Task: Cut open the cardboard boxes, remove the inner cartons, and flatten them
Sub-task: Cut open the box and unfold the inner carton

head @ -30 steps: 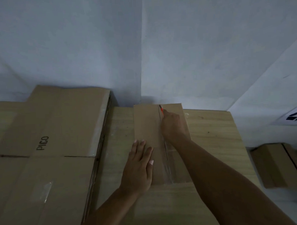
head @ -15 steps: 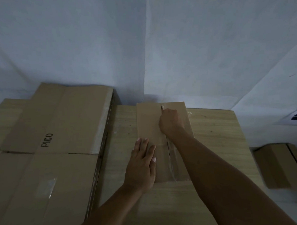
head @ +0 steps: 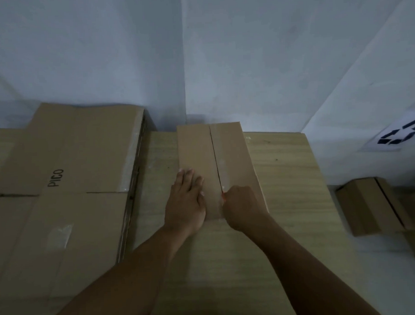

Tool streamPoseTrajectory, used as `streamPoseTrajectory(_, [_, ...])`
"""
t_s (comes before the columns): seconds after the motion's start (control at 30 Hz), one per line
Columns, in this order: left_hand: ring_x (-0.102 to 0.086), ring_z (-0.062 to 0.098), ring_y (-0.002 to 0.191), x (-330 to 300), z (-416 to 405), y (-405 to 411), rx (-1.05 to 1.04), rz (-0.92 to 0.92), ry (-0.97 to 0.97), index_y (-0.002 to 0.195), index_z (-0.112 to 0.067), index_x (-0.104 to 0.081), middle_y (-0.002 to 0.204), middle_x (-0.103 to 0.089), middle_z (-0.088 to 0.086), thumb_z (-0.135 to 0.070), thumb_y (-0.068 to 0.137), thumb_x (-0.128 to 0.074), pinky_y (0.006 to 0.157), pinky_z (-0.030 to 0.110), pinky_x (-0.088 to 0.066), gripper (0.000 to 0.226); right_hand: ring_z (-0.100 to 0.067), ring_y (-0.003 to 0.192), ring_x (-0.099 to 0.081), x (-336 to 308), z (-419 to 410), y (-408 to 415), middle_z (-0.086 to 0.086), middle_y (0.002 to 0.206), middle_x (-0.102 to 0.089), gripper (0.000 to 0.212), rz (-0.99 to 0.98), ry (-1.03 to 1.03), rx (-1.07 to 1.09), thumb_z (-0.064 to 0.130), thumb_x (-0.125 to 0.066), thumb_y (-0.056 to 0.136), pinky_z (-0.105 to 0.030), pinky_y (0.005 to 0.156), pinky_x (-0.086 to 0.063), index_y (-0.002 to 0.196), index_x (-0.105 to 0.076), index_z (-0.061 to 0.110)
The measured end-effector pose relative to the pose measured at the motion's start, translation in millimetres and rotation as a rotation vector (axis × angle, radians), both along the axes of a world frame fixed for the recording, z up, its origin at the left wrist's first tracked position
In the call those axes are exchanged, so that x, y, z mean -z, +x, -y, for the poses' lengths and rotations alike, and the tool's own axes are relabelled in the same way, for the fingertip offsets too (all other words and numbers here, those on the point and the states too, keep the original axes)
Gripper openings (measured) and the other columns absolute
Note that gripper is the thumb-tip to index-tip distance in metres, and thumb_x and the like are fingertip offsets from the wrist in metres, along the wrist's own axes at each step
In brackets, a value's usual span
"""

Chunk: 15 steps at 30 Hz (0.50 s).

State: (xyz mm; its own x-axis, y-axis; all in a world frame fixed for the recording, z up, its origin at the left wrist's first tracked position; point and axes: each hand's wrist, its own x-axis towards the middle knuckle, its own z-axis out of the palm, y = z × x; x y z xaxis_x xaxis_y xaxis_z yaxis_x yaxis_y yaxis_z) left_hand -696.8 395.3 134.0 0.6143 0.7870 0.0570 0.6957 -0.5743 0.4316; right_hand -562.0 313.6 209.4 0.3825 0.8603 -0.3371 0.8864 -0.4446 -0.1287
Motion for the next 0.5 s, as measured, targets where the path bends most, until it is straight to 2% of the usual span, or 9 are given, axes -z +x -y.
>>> streamPoseTrajectory(0.07, [0.009, 0.019, 0.153, -1.2, 1.9, -0.4, -0.007, 0.006, -0.007, 0.154, -0.018, -0.035, 0.167, -0.013, 0.004, -0.042, 0.099, -0.011, 0.124, 0.045, -0.013, 0.064, -0.028, 0.089, -0.065, -4.8, 22.5, -12.2, -0.006, 0.098, -0.063, 0.021, 0.028, -0.022, -0.018, 0.019, -0.049, 0.095, -0.032, 0.066, -0.043, 0.107, -0.065, 0.011])
streamPoseTrajectory(0.17, [0.010, 0.019, 0.153, -5.7, 4.3, -0.6, -0.014, -0.011, -0.028, 0.155, -0.018, -0.032, 0.167, -0.010, 0.003, -0.039, 0.100, -0.014, 0.125, 0.044, -0.007, 0.062, -0.027, 0.098, -0.063, -18.0, 55.9, -29.5, -0.007, 0.106, -0.063, 0.023, 0.058, -0.016, -0.044, 0.017, -0.046, 0.098, -0.034, 0.072, -0.047, 0.113, -0.062, 0.011])
streamPoseTrajectory(0.27, [0.009, 0.020, 0.154, -7.7, 6.5, -1.0, -0.002, -0.012, -0.016, 0.155, -0.020, -0.032, 0.167, -0.009, 0.003, -0.039, 0.100, -0.017, 0.125, 0.042, -0.004, 0.060, -0.024, 0.092, -0.066, -24.4, 78.5, -42.7, -0.007, 0.104, -0.068, 0.028, 0.003, 0.003, 0.032, 0.016, -0.043, 0.099, -0.030, 0.066, -0.042, 0.116, -0.064, 0.013])
streamPoseTrajectory(0.4, [0.006, 0.024, 0.154, -2.0, 8.9, -4.0, 0.050, -0.028, 0.031, 0.153, -0.017, -0.037, 0.166, -0.014, 0.006, -0.038, 0.101, -0.019, 0.125, 0.042, -0.004, 0.059, -0.017, 0.079, -0.059, -23.0, 98.6, -57.9, -0.006, 0.105, -0.069, 0.033, -0.093, 0.075, 0.120, 0.017, -0.039, 0.103, -0.026, 0.063, -0.037, 0.130, -0.057, 0.015])
streamPoseTrajectory(0.5, [0.010, 0.024, 0.153, -3.0, 9.6, -7.5, 0.079, -0.017, 0.019, 0.154, -0.015, -0.034, 0.166, -0.012, 0.008, -0.041, 0.100, -0.015, 0.120, 0.031, 0.011, 0.063, -0.016, 0.078, -0.057, -21.0, 110.6, -63.0, -0.006, 0.108, -0.068, 0.043, -0.168, 0.137, 0.185, 0.017, -0.036, 0.104, -0.026, 0.065, -0.040, 0.145, -0.045, 0.018])
